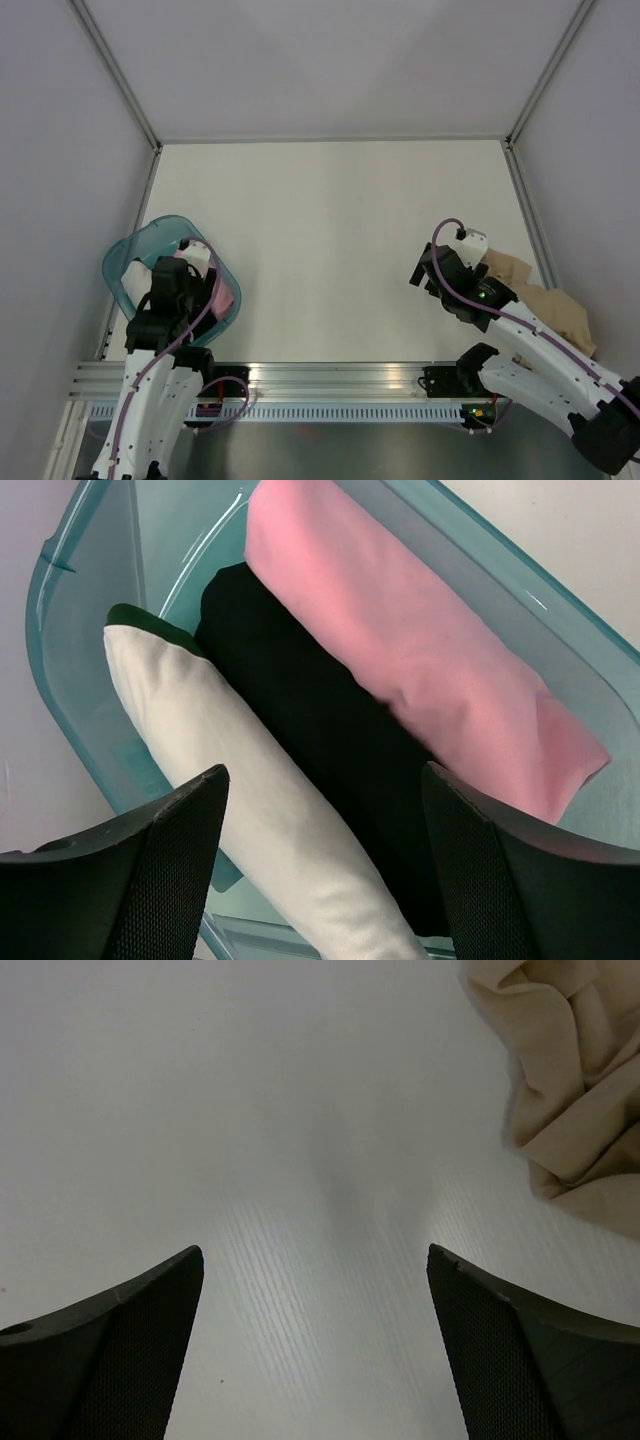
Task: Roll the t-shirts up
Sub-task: Grab a tshirt with the right arm
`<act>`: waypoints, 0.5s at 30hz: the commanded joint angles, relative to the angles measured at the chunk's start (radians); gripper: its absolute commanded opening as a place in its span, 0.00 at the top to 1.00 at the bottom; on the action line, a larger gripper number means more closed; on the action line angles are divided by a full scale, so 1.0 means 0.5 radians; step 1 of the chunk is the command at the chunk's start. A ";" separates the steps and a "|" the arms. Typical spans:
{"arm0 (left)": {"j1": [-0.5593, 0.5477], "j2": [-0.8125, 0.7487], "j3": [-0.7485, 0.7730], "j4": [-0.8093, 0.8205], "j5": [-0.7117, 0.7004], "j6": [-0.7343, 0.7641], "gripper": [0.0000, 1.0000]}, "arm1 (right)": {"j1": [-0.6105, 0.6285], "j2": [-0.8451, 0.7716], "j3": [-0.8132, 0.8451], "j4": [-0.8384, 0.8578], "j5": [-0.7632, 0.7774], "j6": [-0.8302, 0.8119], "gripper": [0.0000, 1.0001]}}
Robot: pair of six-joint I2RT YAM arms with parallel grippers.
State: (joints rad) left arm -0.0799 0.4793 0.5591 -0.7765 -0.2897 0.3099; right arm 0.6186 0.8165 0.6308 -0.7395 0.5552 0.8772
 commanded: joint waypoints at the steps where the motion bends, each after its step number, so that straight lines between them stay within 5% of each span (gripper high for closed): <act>1: 0.006 0.054 0.023 0.004 0.070 0.058 0.17 | -0.004 0.298 0.118 0.117 0.327 0.046 0.02; 6: 0.006 0.152 0.103 -0.027 0.076 0.058 0.14 | -0.291 0.732 0.355 -0.046 0.577 0.077 0.02; 12: 0.006 0.275 0.195 -0.045 0.076 0.003 0.06 | -1.471 1.051 0.368 -0.049 0.442 0.120 0.02; 15: 0.006 0.351 0.247 -0.064 0.128 -0.012 0.00 | -1.742 1.070 0.306 0.067 0.371 0.090 0.02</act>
State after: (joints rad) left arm -0.0799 0.6281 0.6266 -0.8013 -0.2539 0.3145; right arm -0.1627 1.3567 0.8001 -0.7330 0.7578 0.9222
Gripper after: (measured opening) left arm 0.994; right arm 0.979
